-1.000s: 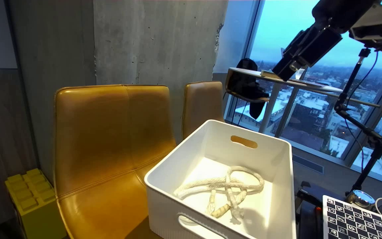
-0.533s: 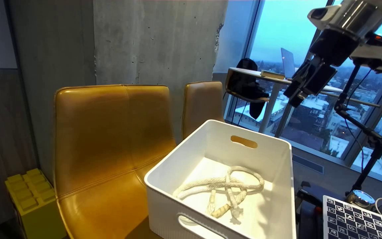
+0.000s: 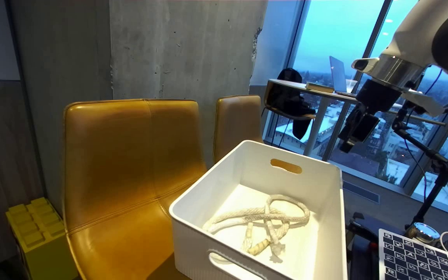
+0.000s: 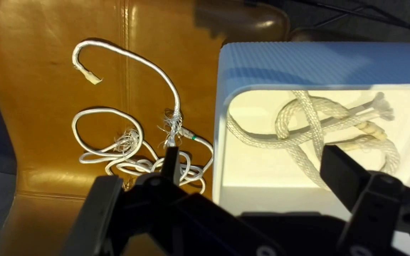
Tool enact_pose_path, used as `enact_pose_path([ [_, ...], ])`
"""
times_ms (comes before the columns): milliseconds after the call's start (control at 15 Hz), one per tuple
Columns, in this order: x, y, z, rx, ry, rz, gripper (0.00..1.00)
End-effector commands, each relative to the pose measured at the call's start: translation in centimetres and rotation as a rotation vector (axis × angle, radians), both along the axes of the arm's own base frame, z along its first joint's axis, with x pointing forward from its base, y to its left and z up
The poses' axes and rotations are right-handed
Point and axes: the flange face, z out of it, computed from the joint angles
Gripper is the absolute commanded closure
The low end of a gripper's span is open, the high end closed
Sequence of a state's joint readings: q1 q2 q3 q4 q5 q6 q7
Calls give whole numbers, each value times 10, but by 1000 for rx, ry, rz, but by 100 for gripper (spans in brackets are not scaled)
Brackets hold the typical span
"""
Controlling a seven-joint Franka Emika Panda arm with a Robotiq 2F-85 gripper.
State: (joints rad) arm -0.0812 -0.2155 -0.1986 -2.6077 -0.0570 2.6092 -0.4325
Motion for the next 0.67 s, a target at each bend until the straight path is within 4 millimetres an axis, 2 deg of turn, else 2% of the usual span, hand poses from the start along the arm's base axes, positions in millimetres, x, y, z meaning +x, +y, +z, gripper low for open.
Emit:
enact_pose_path([
  [0,20,-19,-19,-19,-3,-10,0],
  [400,43,-21,-59,-51,5,-8,0],
  [467,45,-22,-67,-55,12,-9,3],
  [533,47,-22,-74,-59,17,-9,26],
  [600,48,-23,-81,-62,24,-8,28],
])
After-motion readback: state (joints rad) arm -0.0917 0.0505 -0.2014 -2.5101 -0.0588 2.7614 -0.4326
